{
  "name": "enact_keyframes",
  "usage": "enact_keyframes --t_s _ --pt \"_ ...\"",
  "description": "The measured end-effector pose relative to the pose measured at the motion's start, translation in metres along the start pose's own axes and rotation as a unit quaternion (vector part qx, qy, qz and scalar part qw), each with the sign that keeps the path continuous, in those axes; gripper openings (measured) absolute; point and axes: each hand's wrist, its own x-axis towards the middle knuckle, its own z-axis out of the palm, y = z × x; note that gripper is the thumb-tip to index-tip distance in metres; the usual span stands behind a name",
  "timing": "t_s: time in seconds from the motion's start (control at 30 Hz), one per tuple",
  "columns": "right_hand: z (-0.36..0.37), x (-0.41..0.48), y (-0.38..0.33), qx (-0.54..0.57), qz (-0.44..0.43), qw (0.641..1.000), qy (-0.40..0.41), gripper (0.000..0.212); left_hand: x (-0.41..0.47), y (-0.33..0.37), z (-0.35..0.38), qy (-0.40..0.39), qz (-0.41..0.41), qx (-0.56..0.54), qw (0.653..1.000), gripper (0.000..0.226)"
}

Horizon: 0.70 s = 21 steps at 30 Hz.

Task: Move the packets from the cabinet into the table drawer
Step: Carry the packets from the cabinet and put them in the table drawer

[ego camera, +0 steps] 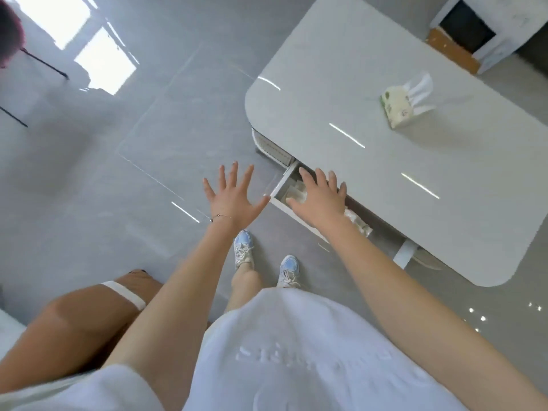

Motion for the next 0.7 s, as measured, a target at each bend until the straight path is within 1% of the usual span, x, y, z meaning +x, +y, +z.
enact_keyframes --t_s 0.13,0.33,0.57,0.7 --pt "-0.011 0.018 -0.087 -0.052 -0.061 0.997 -0.002 0.077 0.006 -0.072 -0.030 0.025 -0.063 -0.035 0.997 0.078" --pt "-0.019 0.041 -0.237 -0.100 -0.138 0.985 0.006 0.075 0.012 -0.205 -0.073 0.051 -0.144 -0.061 0.986 0.079" --pt "-0.017 0.060 -0.386 -0.142 -0.215 0.966 -0.028 0.077 0.010 -0.342 -0.110 0.071 -0.234 -0.105 0.964 0.078" --pt "-0.020 0.073 -0.467 -0.179 -0.276 0.944 -0.021 0.076 0.006 -0.408 -0.121 0.079 -0.297 -0.129 0.943 0.078"
